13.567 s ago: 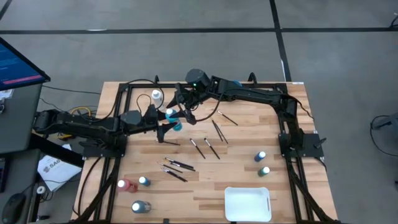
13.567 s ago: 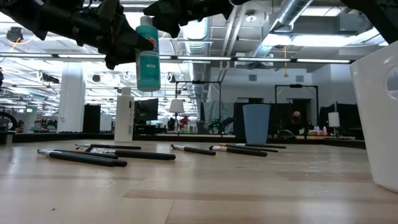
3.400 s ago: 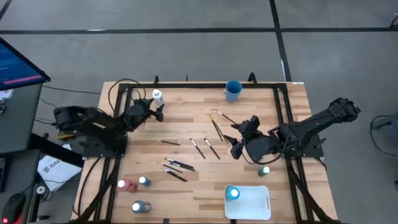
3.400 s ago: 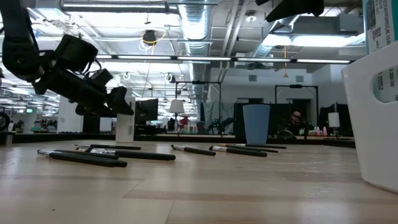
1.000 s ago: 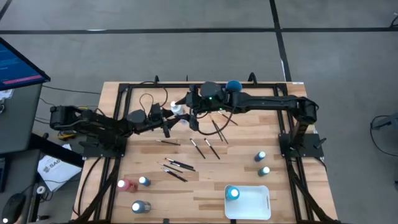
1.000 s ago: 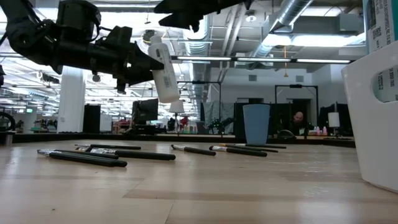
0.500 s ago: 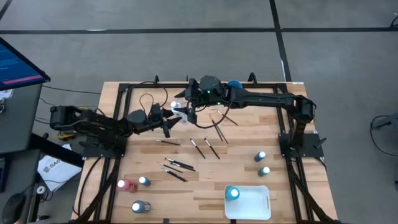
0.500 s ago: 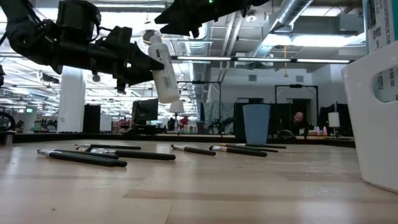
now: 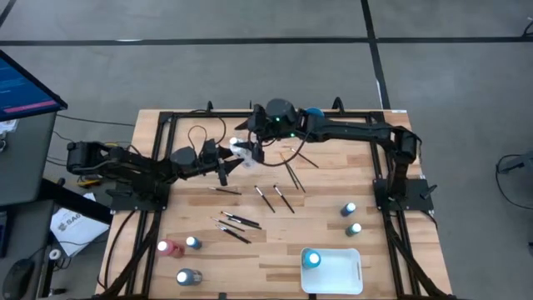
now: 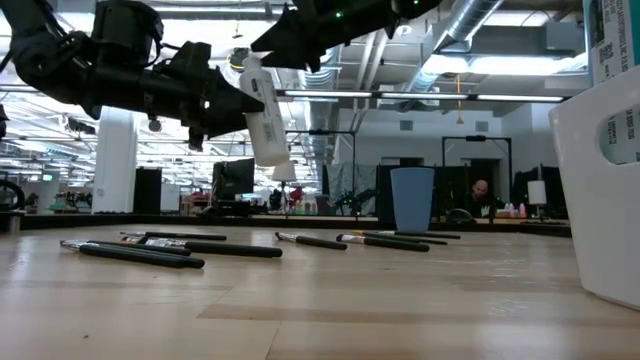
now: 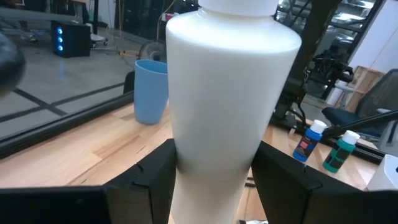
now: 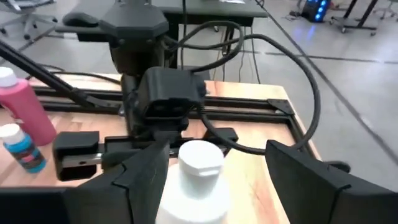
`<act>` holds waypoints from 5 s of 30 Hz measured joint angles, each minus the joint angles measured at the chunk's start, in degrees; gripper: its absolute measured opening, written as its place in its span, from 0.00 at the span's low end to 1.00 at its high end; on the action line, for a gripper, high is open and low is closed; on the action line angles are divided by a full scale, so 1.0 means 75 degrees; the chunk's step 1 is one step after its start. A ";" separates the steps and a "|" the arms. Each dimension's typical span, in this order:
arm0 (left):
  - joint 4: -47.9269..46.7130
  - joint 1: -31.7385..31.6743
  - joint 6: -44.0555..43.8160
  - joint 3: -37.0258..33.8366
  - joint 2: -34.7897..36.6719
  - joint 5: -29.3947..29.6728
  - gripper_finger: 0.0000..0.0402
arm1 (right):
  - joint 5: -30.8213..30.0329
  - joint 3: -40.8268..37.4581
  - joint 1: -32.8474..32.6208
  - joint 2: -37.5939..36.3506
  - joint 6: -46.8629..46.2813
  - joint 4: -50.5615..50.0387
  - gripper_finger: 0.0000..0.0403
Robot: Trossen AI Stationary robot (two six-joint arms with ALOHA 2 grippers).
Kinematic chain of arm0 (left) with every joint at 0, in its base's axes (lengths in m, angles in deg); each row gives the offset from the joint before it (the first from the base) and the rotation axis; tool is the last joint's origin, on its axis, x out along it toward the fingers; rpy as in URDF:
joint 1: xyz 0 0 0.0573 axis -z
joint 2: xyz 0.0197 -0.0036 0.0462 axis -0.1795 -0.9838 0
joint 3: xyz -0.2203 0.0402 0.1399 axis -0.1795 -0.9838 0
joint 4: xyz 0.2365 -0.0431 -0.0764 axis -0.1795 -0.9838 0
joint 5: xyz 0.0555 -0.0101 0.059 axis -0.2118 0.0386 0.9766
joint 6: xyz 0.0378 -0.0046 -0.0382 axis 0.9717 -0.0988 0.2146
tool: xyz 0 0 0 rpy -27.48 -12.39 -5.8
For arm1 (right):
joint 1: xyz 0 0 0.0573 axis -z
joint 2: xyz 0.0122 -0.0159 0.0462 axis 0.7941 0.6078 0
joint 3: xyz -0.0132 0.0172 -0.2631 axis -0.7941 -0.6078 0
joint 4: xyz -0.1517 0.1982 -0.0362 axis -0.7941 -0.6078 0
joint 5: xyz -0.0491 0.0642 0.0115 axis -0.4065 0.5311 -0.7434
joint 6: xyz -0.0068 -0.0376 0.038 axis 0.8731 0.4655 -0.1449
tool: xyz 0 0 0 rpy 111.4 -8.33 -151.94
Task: Pick & Place Paint Supplies
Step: Put the large white paint bottle into the white bin
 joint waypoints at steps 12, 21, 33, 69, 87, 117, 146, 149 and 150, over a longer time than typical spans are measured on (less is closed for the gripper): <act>-0.1146 0.0006 0.0585 0.0569 -0.0003 -0.0146 0.44 | 0.0336 0.0000 -0.0074 0.0064 -0.0098 -0.0325 0.64; -0.1357 0.0006 0.0590 0.0652 -0.0003 -0.0143 0.44 | 0.0321 0.0000 -0.0001 0.0065 -0.0095 -0.0492 0.64; -0.1339 0.0041 0.0576 0.0652 -0.0003 -0.0140 0.44 | 0.0330 0.0000 -0.0017 0.0067 0.0045 -0.0807 0.57; -0.1215 0.0128 0.0786 0.0656 0.0012 -0.0064 0.55 | 0.0336 -0.0039 0.0004 -0.0067 0.0332 -0.0653 0.27; -0.1296 0.0259 0.0702 0.0667 0.0944 -0.0115 0.69 | 0.0256 -0.0017 0.0014 -0.2743 0.0139 -0.1772 0.27; -0.1331 0.0254 0.0263 0.0664 0.1981 0.0688 0.64 | -0.7909 -0.0232 -0.8803 -0.5154 -0.4028 -0.5049 0.27; -0.1287 0.0875 -0.0073 0.0655 0.3723 0.0262 0.64 | -1.1774 -0.0522 -1.0929 -0.0432 -1.0761 -0.5052 0.29; -0.1307 0.0964 -0.0072 0.0655 0.3716 0.0262 0.64 | -1.1811 -0.0519 -1.0777 -0.0257 -1.0822 -0.5063 0.29; -0.1304 0.0985 -0.0070 0.0655 0.3713 0.0262 0.64 | -1.1829 -0.0521 -1.0729 -0.0216 -1.0851 -0.5087 0.29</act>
